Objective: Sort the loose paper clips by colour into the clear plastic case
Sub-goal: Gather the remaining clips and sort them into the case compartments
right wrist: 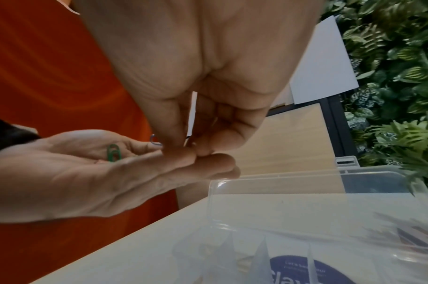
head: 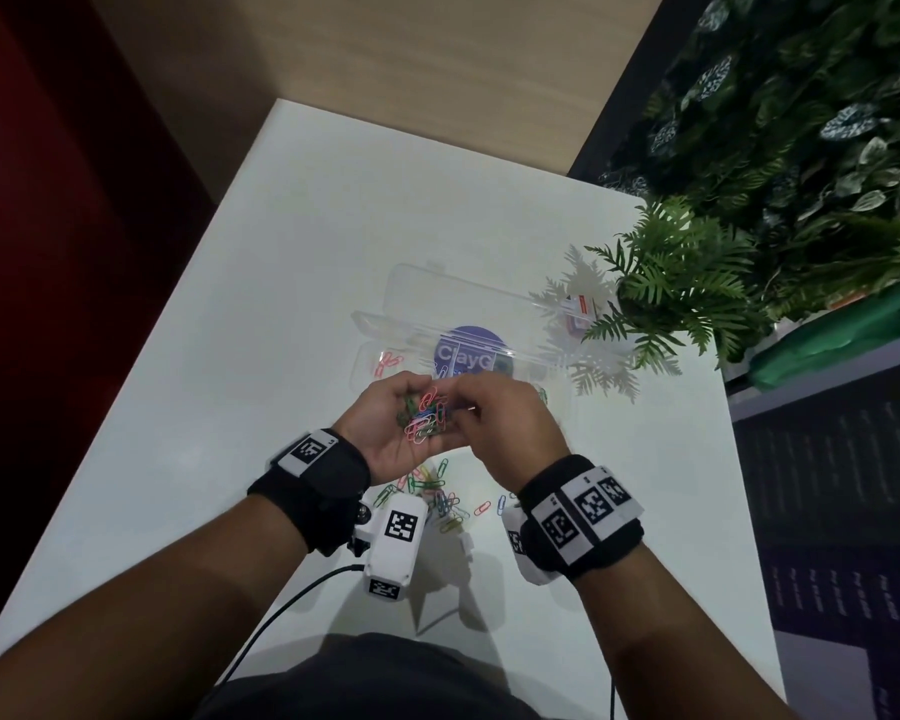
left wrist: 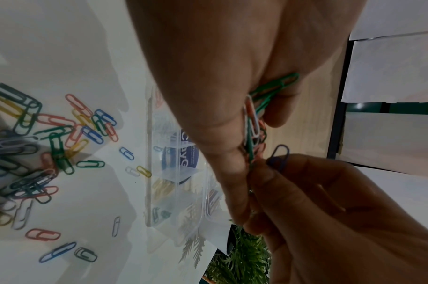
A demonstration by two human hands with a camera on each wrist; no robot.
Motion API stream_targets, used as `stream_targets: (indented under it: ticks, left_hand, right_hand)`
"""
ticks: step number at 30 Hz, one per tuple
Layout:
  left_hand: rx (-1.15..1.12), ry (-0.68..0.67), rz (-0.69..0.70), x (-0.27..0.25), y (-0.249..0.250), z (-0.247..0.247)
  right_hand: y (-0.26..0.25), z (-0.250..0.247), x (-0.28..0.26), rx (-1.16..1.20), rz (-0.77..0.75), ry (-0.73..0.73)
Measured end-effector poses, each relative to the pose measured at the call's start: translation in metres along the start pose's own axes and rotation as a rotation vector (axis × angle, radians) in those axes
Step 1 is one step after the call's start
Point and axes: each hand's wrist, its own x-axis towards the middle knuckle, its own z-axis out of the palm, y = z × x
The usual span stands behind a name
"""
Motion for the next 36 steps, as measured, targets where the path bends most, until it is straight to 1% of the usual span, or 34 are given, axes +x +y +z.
stream_targets:
  ticks: [3,7,13,17,20,23,26,29,33,36]
  left_hand:
    - [0.024,0.037,-0.004,0.0,0.0,-0.004]
    - [-0.001,0.099,-0.008,-0.001,-0.004,-0.013]
    - [0.001,0.075,-0.024,-0.001,-0.004,-0.018]
    - [-0.027,0.071,-0.049,0.002,0.0,-0.019]
    - [-0.017,0.051,-0.064,0.004,0.003,-0.014]
    - [-0.021,0.029,-0.073,0.004,0.006,-0.013]
    - [-0.039,0.045,-0.064,0.006,0.009,-0.014]
    - [-0.069,0.058,-0.051,0.005,0.012,-0.018]
    - [-0.086,0.086,-0.035,0.004,0.017,-0.026]
    - [-0.128,0.1,-0.021,0.004,0.02,-0.032]
  right_hand:
    - [-0.003,0.005,-0.001,-0.012,-0.012,-0.004]
    - [-0.003,0.013,0.002,0.017,0.018,-0.031]
    - [-0.001,0.013,0.005,0.103,0.044,-0.084]
    - [0.006,0.004,0.009,0.238,0.084,-0.062]
    - [0.015,-0.004,0.014,0.287,0.133,-0.001]
    - [0.025,-0.009,0.018,0.424,0.185,0.015]
    - [0.029,-0.011,0.02,0.513,0.211,0.02]
    - [0.035,-0.01,0.027,0.576,0.267,0.042]
    - [0.051,-0.006,0.05,0.536,0.359,0.12]
    - [0.066,0.006,0.072,0.397,0.439,0.15]
